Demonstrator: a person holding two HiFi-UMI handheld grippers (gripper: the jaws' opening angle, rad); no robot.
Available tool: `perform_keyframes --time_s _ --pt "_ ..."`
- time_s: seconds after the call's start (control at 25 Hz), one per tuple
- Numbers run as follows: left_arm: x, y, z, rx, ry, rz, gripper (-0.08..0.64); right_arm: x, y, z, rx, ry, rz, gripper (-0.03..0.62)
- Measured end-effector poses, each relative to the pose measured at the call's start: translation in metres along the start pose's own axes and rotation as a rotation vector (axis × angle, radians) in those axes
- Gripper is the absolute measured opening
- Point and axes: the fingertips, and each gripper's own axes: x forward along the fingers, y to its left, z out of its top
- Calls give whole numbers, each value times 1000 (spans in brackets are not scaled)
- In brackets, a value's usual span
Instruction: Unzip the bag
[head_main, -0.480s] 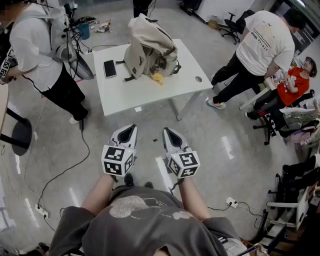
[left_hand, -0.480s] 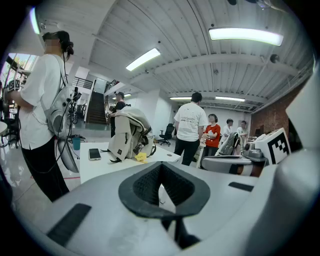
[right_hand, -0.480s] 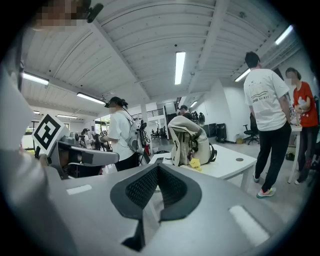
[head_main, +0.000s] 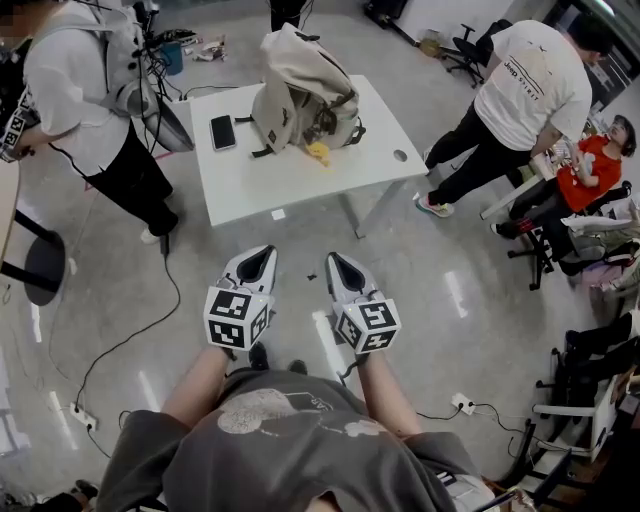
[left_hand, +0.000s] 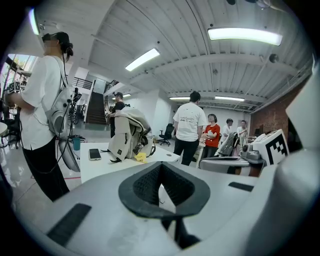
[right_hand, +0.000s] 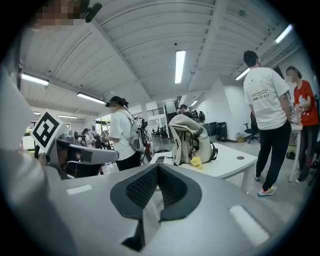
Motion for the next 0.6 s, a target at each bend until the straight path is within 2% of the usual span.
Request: perform_keyframes --time_s 0.28,0.44,0.6 --pt "-8 5 -4 0 2 15 5 2 6 2 6 -15 5 0" --pt "-12 10 -10 -14 14 26 5 0 2 3 39 -31 -16 0" --pt "-10 11 -6 0 -4 -2 5 2 -3 5 90 -63 -38 0"
